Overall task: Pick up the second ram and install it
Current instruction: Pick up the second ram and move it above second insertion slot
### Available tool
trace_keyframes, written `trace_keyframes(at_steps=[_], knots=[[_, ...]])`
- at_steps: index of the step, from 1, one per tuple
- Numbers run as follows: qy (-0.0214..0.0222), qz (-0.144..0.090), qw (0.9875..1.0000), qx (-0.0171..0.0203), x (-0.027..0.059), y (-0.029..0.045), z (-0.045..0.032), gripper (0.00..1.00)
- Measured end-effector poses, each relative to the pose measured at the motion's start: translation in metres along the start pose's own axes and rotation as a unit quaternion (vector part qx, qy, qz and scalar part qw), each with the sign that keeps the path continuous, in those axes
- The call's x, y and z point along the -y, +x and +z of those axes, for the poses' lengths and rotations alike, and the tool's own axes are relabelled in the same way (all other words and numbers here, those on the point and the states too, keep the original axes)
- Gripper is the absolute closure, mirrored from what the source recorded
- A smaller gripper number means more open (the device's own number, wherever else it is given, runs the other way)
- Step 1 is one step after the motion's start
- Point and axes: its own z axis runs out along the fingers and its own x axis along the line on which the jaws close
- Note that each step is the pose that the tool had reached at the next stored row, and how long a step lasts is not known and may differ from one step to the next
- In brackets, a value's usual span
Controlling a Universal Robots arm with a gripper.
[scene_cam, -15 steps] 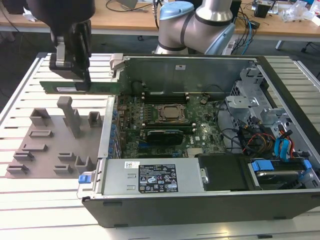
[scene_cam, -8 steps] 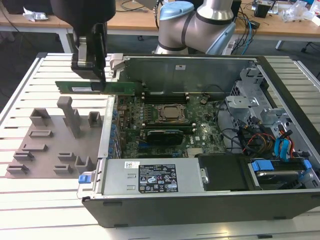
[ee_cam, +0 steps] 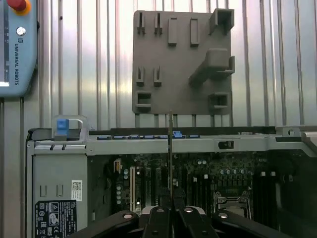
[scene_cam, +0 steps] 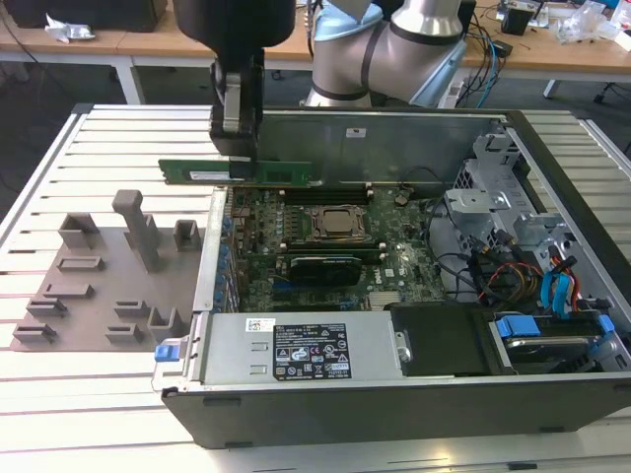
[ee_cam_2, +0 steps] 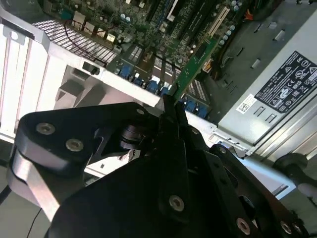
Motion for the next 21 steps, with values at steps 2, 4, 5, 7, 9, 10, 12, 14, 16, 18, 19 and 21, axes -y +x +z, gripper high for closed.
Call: trace_keyframes(at_steps=[2, 4, 5, 7, 9, 10, 12, 14, 16, 18, 19, 21], knots=[[-0.0004, 0.0, 1.0, 0.0, 0.009, -0.0002, -0.0005, 0.87], [-0.0008, 0.0, 1.0, 0.0, 0.0177, -0.0004, -0.0009, 0.87], [-0.001, 0.0, 1.0, 0.0, 0.021, -0.0004, -0.0011, 0.87], [-0.0015, 0.0, 1.0, 0.0, 0.0305, -0.0006, -0.0016, 0.87], [-0.0018, 0.0, 1.0, -0.0001, 0.0357, -0.0007, -0.0018, 0.87], [-0.002, 0.0, 1.0, 0.0, 0.0389, -0.0008, -0.002, 0.87], [-0.0025, 0.0, 1.0, 0.0018, 0.0441, -0.0017, -0.0022, 0.87], [-0.0074, 0.0, 1.0, 0.0042, 0.0548, -0.0089, 0.0024, 0.87], [-0.0114, 0.001, 0.9999, 0.004, 0.0674, -0.0142, 0.0095, 0.87], [-0.0162, 0.001, 0.9999, 0.0039, 0.085, -0.0174, 0.0196, 0.87], [-0.0174, 0.001, 0.9998, 0.0039, 0.0918, -0.0182, 0.0222, 0.87], [-0.0181, 0.001, 0.9998, 0.0039, 0.0973, -0.019, 0.0238, 0.87]])
